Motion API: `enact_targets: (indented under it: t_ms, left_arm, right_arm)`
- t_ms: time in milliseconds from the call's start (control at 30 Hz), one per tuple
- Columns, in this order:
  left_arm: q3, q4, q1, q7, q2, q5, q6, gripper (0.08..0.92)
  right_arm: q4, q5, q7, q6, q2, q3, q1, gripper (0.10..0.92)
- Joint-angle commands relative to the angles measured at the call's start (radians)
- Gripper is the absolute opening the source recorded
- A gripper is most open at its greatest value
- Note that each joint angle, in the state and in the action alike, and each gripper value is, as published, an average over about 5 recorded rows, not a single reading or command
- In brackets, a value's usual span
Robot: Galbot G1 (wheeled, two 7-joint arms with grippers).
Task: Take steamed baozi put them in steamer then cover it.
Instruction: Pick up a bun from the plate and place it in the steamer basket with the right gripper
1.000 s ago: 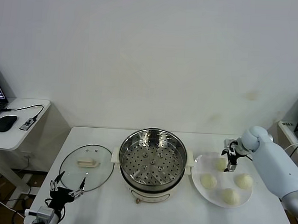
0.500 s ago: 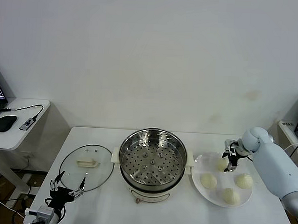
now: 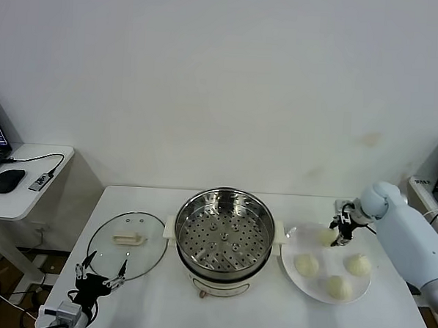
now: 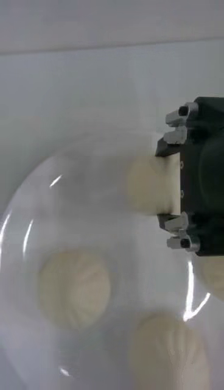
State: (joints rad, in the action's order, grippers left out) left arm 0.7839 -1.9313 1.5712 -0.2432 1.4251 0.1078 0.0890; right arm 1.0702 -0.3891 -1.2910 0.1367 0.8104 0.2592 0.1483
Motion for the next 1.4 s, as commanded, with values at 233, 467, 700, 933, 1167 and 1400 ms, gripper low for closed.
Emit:
enact_targets:
  t_ms: [233, 467, 700, 933, 1167, 1400]
  left_arm:
    - [0.007, -0.024, 0.009, -0.004, 0.004, 0.032, 0.061, 0.823]
    - [0.03, -0.047, 0.019, 0.003, 0.009, 0.014, 0.067, 0.823]
    - [0.038, -0.05, 0.019, 0.009, 0.018, 0.011, 0.068, 0.823]
    - [0.045, -0.052, 0.026, 0.015, 0.023, 0.015, 0.068, 0.823]
    - [0.031, -0.029, 0.022, 0.024, 0.029, 0.033, 0.067, 0.823]
    - [0.025, -0.03, 0.029, 0.026, 0.033, 0.04, 0.067, 0.823]
  right_arm:
    - [0.086, 0.315, -0.058, 0.053, 0.052, 0.29, -0.424, 0.585]
    - [-0.074, 0.351, -0.109, -0.075, 0.248, 0.337, -0.528, 0.585]
    - [-0.26, 0.331, -0.154, -0.486, 0.407, 0.337, -0.538, 0.587]
    - [-0.206, 0.314, -0.169, -0.665, 0.427, 0.391, -0.511, 0.591]
    - [-0.128, 0.239, -0.14, -0.8, 0.425, 0.427, -0.481, 0.594]
    - [-0.065, 0.052, -0.09, -0.95, 0.458, 0.47, -0.47, 0.594]
